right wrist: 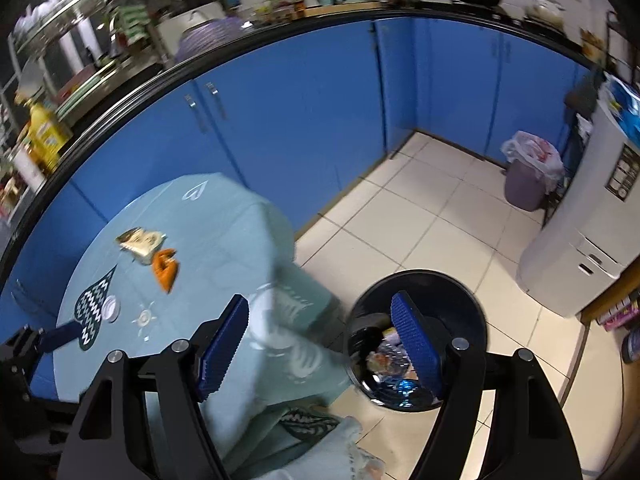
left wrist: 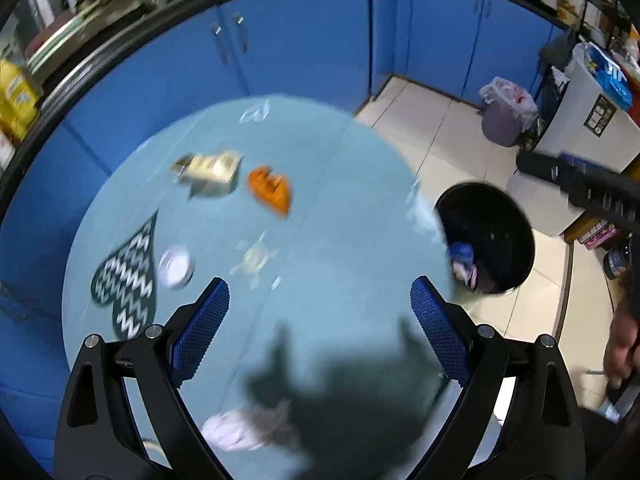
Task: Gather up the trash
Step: 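Return to the table and grasp the white tissue with the left tool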
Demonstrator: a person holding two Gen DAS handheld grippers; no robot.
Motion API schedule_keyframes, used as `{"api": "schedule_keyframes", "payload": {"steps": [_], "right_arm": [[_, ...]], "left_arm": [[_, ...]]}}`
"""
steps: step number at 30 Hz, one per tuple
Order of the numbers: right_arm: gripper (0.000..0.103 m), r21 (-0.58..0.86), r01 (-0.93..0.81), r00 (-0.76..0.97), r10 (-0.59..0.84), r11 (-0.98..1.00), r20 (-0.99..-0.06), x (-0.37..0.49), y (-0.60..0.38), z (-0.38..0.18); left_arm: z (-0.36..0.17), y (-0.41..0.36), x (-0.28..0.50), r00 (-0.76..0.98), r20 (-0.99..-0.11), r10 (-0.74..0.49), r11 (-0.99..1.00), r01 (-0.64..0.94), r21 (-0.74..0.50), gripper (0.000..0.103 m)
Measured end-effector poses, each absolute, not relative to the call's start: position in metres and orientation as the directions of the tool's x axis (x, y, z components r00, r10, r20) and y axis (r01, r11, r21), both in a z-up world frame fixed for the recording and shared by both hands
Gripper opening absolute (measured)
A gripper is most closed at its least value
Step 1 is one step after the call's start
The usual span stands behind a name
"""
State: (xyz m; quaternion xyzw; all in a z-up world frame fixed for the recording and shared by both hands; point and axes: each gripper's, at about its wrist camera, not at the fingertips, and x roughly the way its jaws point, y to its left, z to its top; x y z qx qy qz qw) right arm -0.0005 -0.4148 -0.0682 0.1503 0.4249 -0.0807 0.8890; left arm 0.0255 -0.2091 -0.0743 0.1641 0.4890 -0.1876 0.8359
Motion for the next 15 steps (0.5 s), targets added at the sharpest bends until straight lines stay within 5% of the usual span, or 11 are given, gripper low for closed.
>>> {"api": "schedule_keyframes", "payload": {"steps": [15], "right_arm": [[0.072, 0.139, 0.108, 0.601, 0.047, 0.984, -0.798, 0.016, -0.305, -0.069]], "left_arm": [[-0.116, -0.102, -0.002, 0.332, -0.929, -0.165, 0.897, 0.441, -0.001, 0.091]]}}
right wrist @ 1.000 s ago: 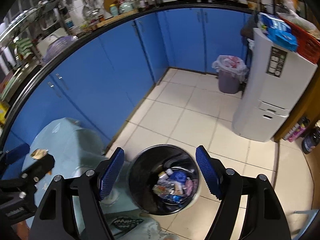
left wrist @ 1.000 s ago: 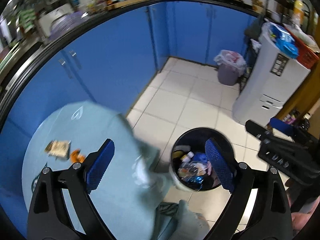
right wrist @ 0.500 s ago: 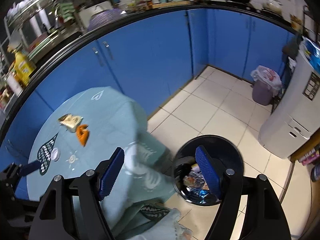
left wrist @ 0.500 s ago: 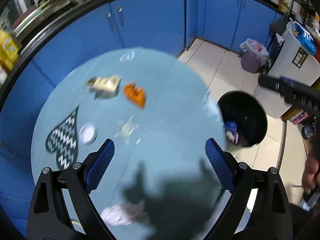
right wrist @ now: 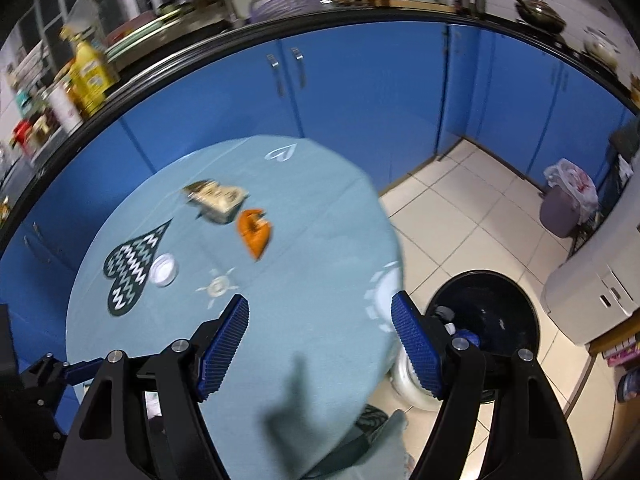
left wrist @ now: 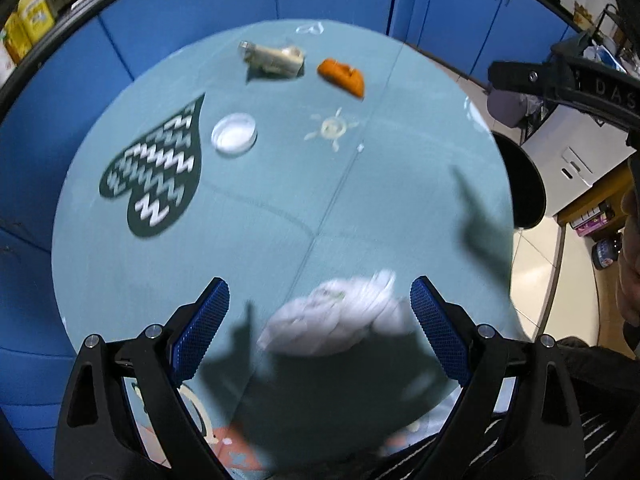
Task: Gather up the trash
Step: 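Return to the table and grasp the white tissue with the left tool, then grasp the orange peel with the right tool while the left tool holds the tissue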
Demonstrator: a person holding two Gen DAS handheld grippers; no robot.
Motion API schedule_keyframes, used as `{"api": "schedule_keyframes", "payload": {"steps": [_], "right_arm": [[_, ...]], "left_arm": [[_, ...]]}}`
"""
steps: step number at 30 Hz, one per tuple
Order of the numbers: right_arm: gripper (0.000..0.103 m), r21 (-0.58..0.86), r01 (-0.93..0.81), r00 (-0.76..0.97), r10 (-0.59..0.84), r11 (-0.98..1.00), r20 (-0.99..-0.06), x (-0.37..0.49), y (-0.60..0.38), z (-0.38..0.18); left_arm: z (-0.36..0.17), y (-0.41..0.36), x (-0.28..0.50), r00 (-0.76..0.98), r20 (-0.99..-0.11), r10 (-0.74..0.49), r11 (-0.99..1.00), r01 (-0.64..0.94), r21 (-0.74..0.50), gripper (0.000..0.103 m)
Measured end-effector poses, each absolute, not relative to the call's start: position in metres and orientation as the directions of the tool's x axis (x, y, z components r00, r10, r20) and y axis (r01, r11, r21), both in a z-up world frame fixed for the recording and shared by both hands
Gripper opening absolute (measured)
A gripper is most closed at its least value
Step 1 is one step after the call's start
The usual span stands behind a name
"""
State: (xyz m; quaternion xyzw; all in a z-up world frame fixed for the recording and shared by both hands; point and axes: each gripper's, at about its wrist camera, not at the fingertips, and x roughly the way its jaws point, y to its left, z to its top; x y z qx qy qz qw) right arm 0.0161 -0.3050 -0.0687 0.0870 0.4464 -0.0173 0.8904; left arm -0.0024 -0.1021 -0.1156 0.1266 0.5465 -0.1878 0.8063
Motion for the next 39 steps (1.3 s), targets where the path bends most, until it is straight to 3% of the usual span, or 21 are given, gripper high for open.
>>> {"api": "schedule_keyframes", "payload": {"steps": [6, 9, 11, 12, 14, 17, 23, 39], "right_arm": [[0.072, 0.127, 0.098, 0.594, 0.044, 0.987, -0.803, 0.019, -0.288, -0.068], [0.072, 0.119, 0.096, 0.592, 0.04, 0.988, -0.805, 0.021, -0.285, -0.067], [0.072, 0.114, 0.094, 0.589, 0.037, 0.989, -0.807, 0.023, -0.283, -0.068], [0.072, 0.113, 0.092, 0.587, 0.037, 0.989, -0.808, 0.024, -0.282, -0.069], [0.072, 0.11, 0.09, 0.585, 0.037, 0.99, -0.81, 0.026, -0.28, -0.07], [0.072, 0.109, 0.078, 0.581, 0.043, 0.991, -0.812, 0.029, -0.279, -0.072], [0.072, 0.101, 0.051, 0.583, 0.052, 0.994, -0.811, 0.037, -0.274, -0.074], [0.072, 0.115, -0.008, 0.537, 0.101, 0.993, -0.837, 0.095, -0.254, -0.096]], "left_arm": [[-0.13, -0.093, -0.004, 0.292, -0.938, -0.186, 0.888, 0.458, -0.033, 0.089], [-0.136, -0.094, -0.002, 0.267, -0.944, -0.195, 0.882, 0.469, -0.049, 0.078], [-0.14, -0.094, 0.001, 0.248, -0.947, -0.206, 0.877, 0.476, -0.066, 0.056], [-0.142, -0.094, 0.002, 0.242, -0.946, -0.214, 0.875, 0.478, -0.075, 0.054], [-0.14, -0.095, 0.003, 0.251, -0.941, -0.226, 0.872, 0.483, -0.08, 0.039], [-0.138, -0.098, 0.006, 0.302, -0.936, -0.179, 0.882, 0.471, -0.017, 0.033], [-0.133, -0.096, 0.022, 0.34, -0.929, -0.143, 0.904, 0.428, 0.017, 0.027], [-0.113, -0.066, 0.09, 0.411, -0.905, -0.105, 0.957, 0.288, 0.02, 0.026]]}}
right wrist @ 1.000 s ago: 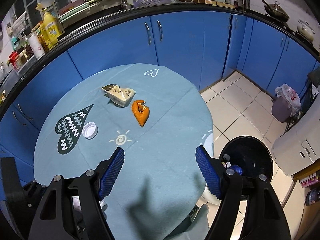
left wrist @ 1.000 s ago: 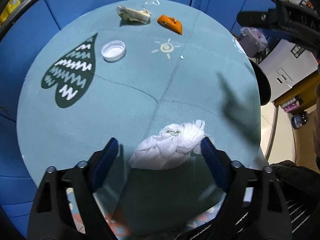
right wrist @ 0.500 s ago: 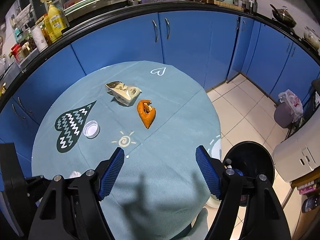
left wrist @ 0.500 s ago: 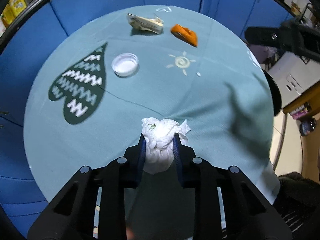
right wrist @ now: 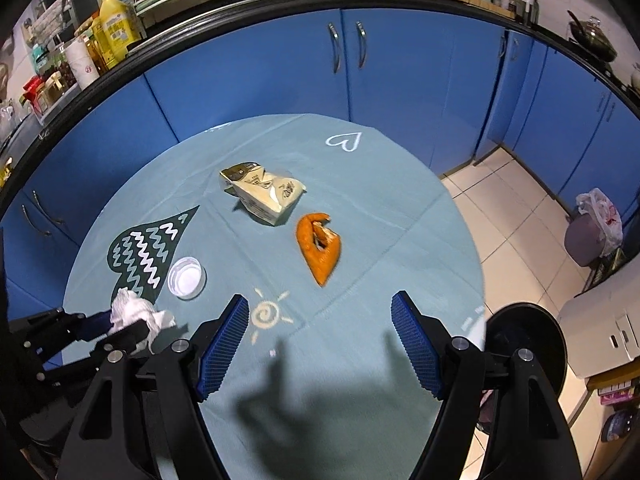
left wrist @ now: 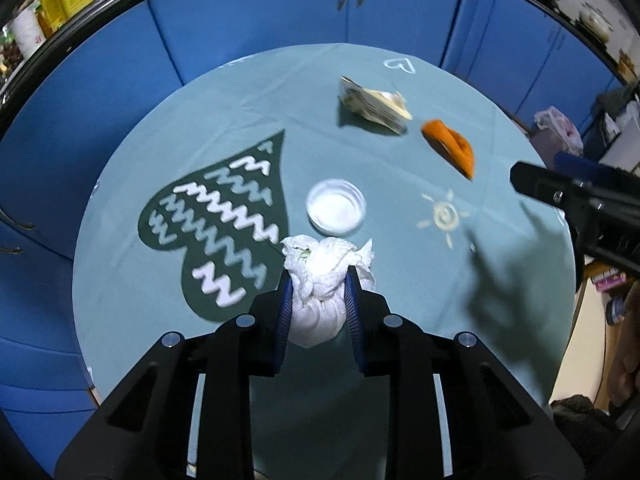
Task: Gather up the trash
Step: 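Grasp the orange peel with the right tool while the left tool holds the tissue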
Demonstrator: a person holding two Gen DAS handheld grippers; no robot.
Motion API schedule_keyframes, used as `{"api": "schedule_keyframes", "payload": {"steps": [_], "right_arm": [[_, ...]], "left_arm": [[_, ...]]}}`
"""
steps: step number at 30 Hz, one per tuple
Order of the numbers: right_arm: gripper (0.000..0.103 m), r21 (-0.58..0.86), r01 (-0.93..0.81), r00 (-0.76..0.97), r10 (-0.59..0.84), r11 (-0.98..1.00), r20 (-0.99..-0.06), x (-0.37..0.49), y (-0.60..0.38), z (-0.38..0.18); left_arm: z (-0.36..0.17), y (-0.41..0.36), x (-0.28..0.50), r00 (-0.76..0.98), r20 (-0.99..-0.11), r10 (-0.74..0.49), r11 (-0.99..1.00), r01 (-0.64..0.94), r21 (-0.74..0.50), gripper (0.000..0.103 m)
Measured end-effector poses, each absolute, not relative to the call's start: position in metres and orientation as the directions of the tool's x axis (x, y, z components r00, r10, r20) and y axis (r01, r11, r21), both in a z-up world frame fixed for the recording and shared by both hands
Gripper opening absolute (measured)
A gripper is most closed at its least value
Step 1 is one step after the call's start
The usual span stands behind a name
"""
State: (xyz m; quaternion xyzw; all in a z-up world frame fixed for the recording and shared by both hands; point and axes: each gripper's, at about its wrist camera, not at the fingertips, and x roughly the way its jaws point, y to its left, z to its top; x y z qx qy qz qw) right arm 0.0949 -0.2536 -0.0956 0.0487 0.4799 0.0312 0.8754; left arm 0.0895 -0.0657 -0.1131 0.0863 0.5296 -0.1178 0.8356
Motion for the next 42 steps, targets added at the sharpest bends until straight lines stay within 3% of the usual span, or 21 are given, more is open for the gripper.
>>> {"api": "schedule_keyframes", "payload": {"steps": [17, 22, 24, 27, 42], "right_arm": [[0.071, 0.083, -0.035, 0.488, 0.089, 0.996, -0.868, 0.164, -0.234, -0.132], [0.024, 0.031, -0.05, 0.468, 0.051, 0.998, -0.882, 0.168, -0.228, -0.14], [0.015, 0.012, -0.052, 0.478, 0.036, 0.999, -0.877, 0.166, -0.227, -0.139], [0.012, 0.022, -0.048, 0.491, 0.043, 0.999, -0.87, 0.159, -0.23, -0.133], [0.011, 0.024, 0.029, 0.565, 0.003, 0.999, -0.825, 0.114, -0.281, -0.091]], "left_arm": [[-0.125, -0.041, 0.146, 0.401, -0.912, -0.082, 0.979, 0.203, 0.001, 0.026], [-0.127, -0.036, 0.153, 0.39, -0.917, -0.083, 0.982, 0.186, -0.01, 0.026], [-0.125, -0.037, 0.153, 0.391, -0.917, -0.084, 0.982, 0.186, -0.011, 0.026], [-0.122, -0.04, 0.152, 0.396, -0.914, -0.089, 0.981, 0.195, -0.011, 0.026], [-0.088, -0.105, 0.133, 0.453, -0.879, -0.149, 0.948, 0.318, 0.003, 0.026]]}}
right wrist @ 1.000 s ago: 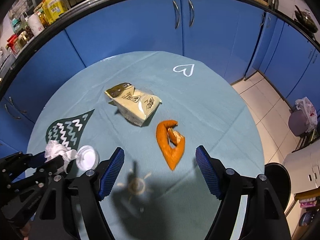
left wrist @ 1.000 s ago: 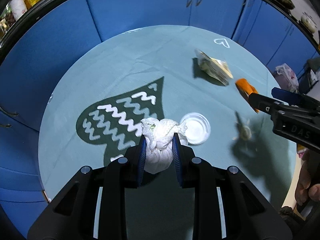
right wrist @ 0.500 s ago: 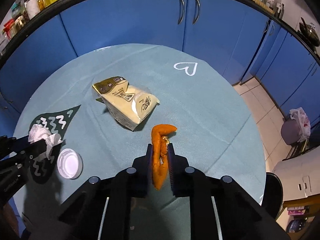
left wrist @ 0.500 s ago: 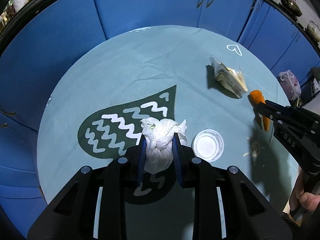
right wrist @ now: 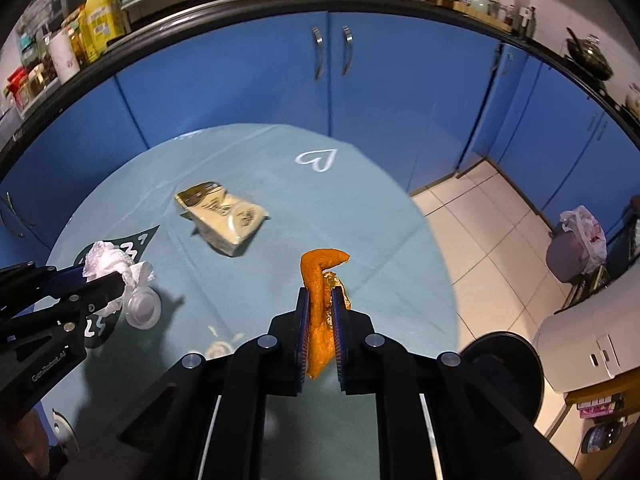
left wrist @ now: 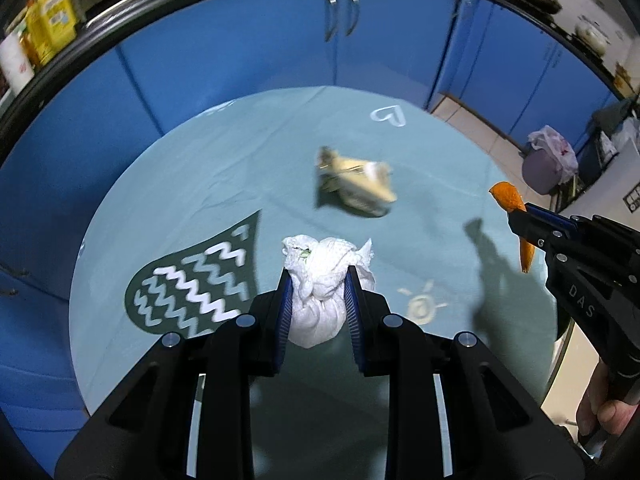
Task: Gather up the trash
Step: 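Grasp the orange peel with the right tool while the left tool holds the tissue, then drop the tissue and orange peel into the black bin, opening both tools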
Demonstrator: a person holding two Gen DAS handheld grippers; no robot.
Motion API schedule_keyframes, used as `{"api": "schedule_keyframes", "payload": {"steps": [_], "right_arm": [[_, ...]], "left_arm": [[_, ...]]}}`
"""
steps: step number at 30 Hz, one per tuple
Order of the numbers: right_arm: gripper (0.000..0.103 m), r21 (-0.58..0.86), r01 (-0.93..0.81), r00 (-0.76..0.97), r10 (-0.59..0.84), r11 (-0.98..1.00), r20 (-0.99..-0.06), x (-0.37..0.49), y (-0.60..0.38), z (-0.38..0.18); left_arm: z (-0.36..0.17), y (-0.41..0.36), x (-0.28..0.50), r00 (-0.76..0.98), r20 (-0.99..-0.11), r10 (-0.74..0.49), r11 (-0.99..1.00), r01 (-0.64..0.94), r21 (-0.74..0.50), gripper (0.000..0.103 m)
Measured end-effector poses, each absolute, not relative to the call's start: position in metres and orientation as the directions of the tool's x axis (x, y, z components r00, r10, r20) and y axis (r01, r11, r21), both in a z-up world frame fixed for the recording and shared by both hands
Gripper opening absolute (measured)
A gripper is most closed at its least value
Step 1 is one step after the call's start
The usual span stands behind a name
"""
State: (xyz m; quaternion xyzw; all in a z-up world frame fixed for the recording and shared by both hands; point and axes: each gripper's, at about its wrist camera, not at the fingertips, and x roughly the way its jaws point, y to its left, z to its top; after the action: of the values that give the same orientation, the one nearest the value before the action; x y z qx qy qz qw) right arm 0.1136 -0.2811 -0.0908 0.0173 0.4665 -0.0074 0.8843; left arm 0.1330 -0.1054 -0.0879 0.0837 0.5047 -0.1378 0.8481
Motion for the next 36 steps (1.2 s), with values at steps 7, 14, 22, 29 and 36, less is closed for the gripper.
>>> {"api": "schedule_keyframes", "payload": {"steps": [7, 14, 22, 29, 36], "right_arm": [[0.011, 0.037, 0.082, 0.586, -0.018, 0.996, -0.81, 0.091, -0.315, -0.079], [0.011, 0.05, 0.138, 0.609, -0.045, 0.989, -0.792, 0.067, -0.352, -0.066], [0.011, 0.057, 0.222, 0.613, -0.094, 0.973, -0.784, 0.038, -0.398, -0.062], [0.011, 0.063, 0.284, 0.611, -0.13, 0.957, -0.781, 0.015, -0.434, -0.06], [0.011, 0.077, 0.33, 0.608, -0.149, 0.941, -0.78, -0.002, -0.466, -0.061]], "left_arm": [[-0.077, -0.142, 0.123, 0.465, -0.869, -0.168, 0.927, 0.375, 0.022, 0.026], [-0.064, -0.183, 0.109, 0.476, -0.859, -0.188, 0.901, 0.432, 0.042, 0.026], [-0.053, -0.238, 0.091, 0.483, -0.848, -0.218, 0.861, 0.505, 0.066, 0.026], [-0.05, -0.282, 0.076, 0.474, -0.847, -0.242, 0.818, 0.57, 0.085, 0.026], [-0.046, -0.321, 0.063, 0.459, -0.847, -0.269, 0.773, 0.627, 0.095, 0.026]]}}
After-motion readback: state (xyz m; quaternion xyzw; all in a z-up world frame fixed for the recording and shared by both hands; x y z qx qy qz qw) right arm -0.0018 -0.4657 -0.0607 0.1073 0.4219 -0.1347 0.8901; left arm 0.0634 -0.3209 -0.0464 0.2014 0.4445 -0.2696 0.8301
